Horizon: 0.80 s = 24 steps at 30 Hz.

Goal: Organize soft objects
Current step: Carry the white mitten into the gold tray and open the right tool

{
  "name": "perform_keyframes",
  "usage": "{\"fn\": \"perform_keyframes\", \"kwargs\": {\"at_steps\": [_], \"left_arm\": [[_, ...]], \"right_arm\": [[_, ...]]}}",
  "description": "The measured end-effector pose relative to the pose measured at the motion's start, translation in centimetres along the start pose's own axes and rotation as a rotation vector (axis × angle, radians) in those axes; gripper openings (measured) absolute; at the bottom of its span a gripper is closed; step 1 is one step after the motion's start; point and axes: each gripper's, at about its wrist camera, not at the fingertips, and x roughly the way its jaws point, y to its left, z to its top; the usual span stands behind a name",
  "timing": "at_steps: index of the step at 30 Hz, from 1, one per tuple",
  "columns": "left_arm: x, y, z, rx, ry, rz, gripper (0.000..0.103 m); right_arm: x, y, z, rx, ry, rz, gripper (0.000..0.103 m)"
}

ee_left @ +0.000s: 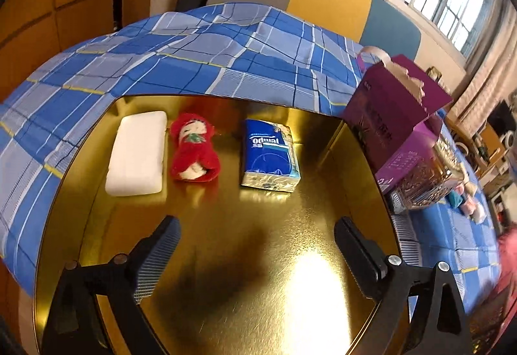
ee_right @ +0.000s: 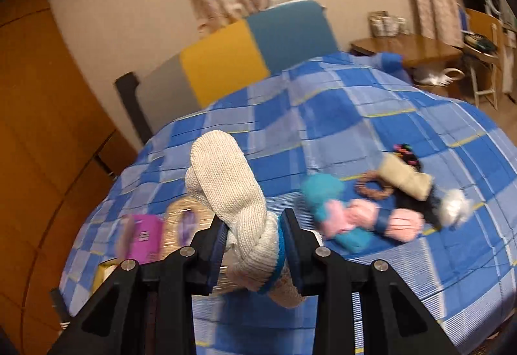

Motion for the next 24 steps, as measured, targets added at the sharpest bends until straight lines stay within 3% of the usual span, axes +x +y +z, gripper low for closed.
{"fn": "perform_keyframes", "kwargs": {"at_steps": [7, 14, 18, 24], "left_arm": [[-1.6, 1.4, 0.0, -0.018, -0.039, 0.016, 0.096], [-2.7, 2.9, -0.1, -0.045, -0.075, 0.074, 0.096], [-3.5, 4.2, 0.1, -0.077, -0.089, 0.106, 0.096], [-4.9, 7.2, 1.0, -0.152, -0.122, 0.141, 0.096]], "right_arm": [[1.2, 10.1, -1.9, -0.115, 0.064, 0.170, 0.033], [4.8, 18.2, -6.0, -0.139, 0.198, 0.295, 0.034], [8.8, 21.3, -9.4, -0.125, 0.277, 0.255, 0.034], [14.7, 22.6, -13.3, -0.103, 0.337, 0.126, 0.034]]}}
